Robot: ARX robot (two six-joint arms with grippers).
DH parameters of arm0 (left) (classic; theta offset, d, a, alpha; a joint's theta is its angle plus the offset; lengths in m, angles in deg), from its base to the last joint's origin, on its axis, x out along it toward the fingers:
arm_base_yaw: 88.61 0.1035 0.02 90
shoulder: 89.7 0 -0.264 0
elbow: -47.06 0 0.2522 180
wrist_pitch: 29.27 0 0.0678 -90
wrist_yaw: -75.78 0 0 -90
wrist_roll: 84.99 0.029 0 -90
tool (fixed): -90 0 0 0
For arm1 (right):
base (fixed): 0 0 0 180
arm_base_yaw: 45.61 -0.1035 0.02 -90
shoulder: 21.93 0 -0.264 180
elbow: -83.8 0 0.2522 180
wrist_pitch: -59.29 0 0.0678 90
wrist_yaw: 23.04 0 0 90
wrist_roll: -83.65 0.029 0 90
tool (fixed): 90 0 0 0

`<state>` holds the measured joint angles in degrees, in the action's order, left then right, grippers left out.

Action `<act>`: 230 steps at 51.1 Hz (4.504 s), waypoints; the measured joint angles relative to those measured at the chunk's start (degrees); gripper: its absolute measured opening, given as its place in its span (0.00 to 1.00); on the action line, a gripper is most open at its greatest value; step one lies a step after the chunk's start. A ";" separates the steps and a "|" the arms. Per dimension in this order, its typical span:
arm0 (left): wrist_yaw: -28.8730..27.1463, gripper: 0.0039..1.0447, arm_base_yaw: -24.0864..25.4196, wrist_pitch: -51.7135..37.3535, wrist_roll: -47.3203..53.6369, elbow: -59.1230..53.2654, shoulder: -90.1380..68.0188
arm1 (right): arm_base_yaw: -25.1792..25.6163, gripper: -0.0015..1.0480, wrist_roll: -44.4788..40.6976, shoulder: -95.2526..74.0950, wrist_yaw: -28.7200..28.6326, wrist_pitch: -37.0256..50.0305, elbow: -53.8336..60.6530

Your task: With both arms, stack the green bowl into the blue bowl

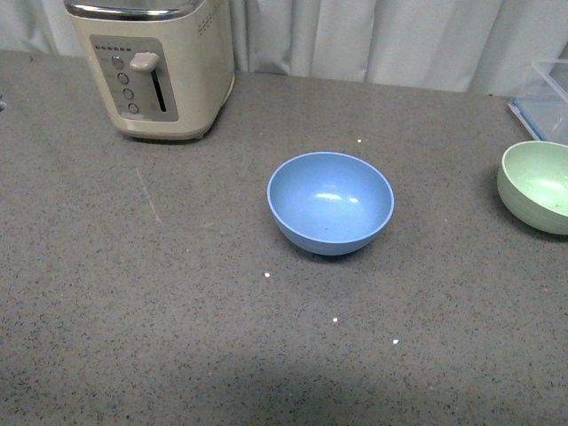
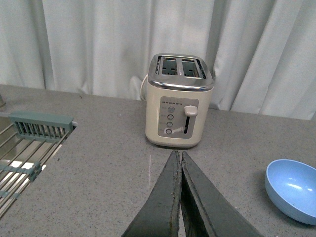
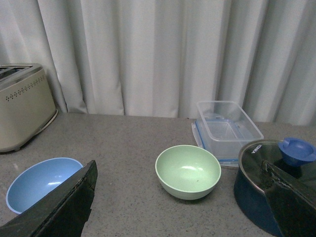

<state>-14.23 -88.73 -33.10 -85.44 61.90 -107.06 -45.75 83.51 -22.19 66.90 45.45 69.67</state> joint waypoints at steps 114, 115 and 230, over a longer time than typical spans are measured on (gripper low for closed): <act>0.02 0.94 0.00 17.55 0.17 0.02 17.18 | 2.51 0.91 -37.03 -114.42 -12.90 2.49 -57.22; 0.02 0.94 0.00 17.55 0.17 0.02 17.20 | 2.38 0.91 -37.09 -114.75 -12.83 2.23 -57.77; 0.00 0.94 0.00 17.55 0.17 0.02 17.20 | -31.80 0.02 -38.18 -110.75 -4.50 -1.97 -57.59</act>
<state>-14.23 -88.73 -15.54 -85.26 61.92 -89.86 -77.55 45.32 -132.93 62.40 43.48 12.08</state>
